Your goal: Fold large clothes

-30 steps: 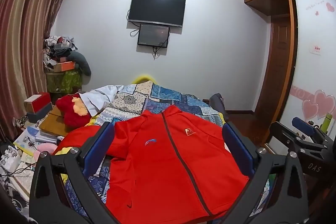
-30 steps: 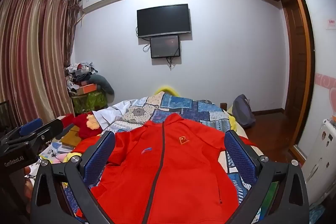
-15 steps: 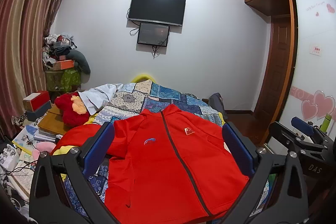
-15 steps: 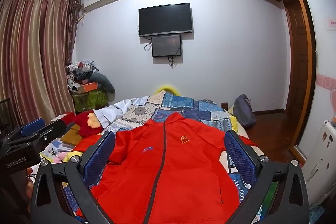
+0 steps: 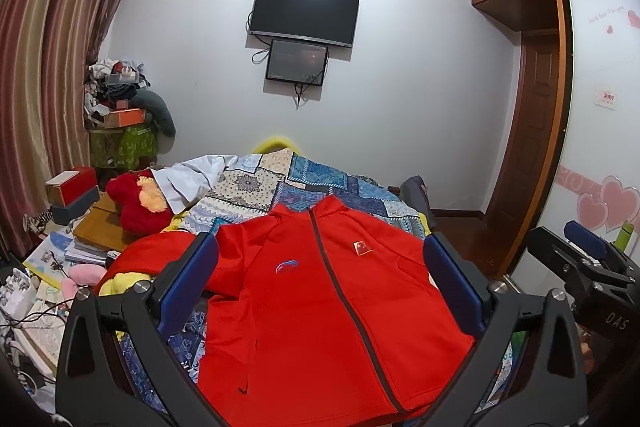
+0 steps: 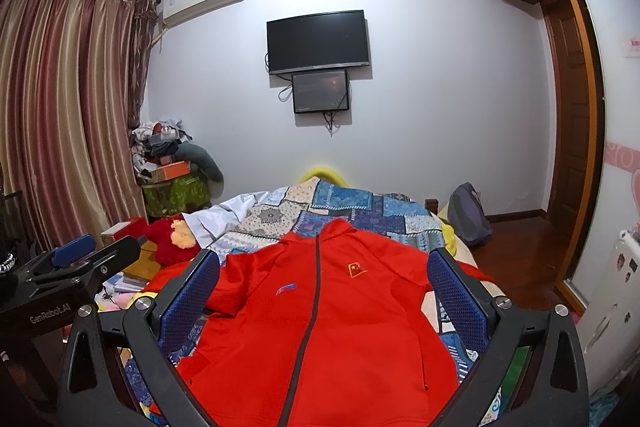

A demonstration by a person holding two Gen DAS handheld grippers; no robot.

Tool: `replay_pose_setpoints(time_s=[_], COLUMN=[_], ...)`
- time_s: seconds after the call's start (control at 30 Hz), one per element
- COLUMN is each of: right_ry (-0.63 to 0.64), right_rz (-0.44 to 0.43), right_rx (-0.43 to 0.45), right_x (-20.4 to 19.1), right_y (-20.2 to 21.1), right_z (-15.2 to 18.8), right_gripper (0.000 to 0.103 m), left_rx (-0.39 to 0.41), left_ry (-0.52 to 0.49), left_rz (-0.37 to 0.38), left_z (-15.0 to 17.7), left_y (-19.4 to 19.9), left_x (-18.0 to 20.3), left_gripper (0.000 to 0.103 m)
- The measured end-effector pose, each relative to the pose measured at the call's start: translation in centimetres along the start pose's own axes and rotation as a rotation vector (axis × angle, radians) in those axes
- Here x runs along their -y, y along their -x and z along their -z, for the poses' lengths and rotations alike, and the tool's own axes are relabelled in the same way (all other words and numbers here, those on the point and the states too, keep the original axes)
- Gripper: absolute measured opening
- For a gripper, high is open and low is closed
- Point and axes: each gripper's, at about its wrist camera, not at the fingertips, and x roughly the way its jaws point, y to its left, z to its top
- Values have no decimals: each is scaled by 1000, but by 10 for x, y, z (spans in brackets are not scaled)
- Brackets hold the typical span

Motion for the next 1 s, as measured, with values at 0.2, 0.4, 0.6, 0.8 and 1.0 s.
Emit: replay_pose_setpoints(time_s=[0.2,0.4,0.6,0.8,1.0], right_ry=[0,1,1,0,0], right_rz=[-1,0,-1,-1,0], right_rx=[-1,-3,-3,-5,-6], right_x=[0,1,1,1,1], right_y=[1,-1,0,1,0], right_z=[0,-2,-2,-2,-3], right_gripper=[103,103,103,103,103], left_rx=[-3,-3,-5,-4,-5], left_ry=[2,4,5,5,3], left_rz=[1,3,2,3,5], left_z=[-1,0,-2,-2,-1], left_y=[1,2,2,2,2], left_x=[0,-2,-1,-1,-1], left_gripper=[103,103,103,103,103])
